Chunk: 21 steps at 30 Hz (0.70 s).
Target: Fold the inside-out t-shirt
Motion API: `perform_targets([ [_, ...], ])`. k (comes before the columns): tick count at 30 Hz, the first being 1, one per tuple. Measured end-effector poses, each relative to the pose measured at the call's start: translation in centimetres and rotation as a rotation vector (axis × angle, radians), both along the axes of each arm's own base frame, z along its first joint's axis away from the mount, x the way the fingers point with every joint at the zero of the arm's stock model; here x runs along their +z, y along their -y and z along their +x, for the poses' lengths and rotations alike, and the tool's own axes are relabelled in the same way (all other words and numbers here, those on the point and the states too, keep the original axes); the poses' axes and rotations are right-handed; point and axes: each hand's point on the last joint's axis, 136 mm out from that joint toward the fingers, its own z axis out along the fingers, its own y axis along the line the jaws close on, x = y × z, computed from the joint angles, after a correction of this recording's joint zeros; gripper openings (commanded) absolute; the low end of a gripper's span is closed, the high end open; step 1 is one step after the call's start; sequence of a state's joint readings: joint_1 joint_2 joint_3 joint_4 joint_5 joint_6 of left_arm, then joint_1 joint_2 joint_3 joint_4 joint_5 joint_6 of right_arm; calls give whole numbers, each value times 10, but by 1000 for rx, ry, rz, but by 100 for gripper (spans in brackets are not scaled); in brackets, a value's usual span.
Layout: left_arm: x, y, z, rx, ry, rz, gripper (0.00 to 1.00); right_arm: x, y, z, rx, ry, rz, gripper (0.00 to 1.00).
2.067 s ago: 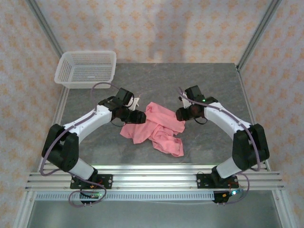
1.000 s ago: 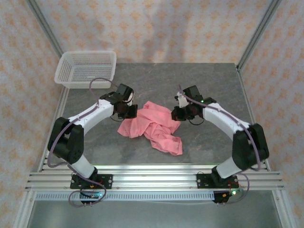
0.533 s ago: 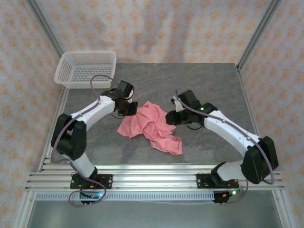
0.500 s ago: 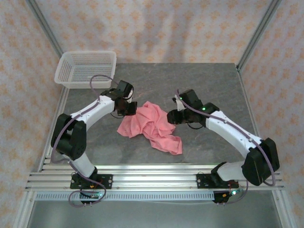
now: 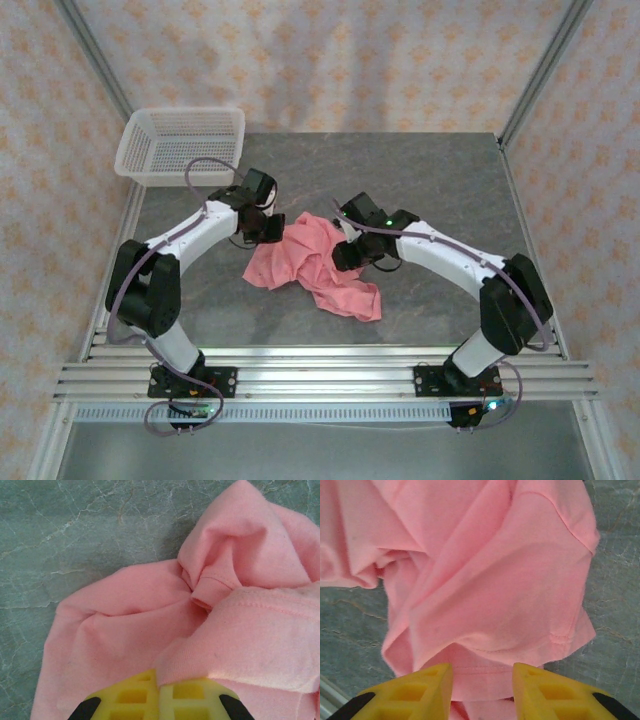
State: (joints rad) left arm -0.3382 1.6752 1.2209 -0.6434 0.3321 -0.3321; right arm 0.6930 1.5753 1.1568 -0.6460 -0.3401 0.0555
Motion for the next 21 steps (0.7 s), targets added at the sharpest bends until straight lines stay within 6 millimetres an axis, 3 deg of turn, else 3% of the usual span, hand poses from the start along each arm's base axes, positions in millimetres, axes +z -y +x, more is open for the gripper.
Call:
perform_targets([
  [6,4,0,0,0,11,-5,0,-20,2,-5,30,-22,-20,41],
  [11,4,0,0,0,11,-4,0,-34,-3,-2,57,-33,-32,1],
  [16,4,-2,0,3,9,1,0,-37,6,-1,44,-10,-73,0],
  [21,4,-13,0,30,-3,7,0,-38,30,-29,34,-26,-82,0],
])
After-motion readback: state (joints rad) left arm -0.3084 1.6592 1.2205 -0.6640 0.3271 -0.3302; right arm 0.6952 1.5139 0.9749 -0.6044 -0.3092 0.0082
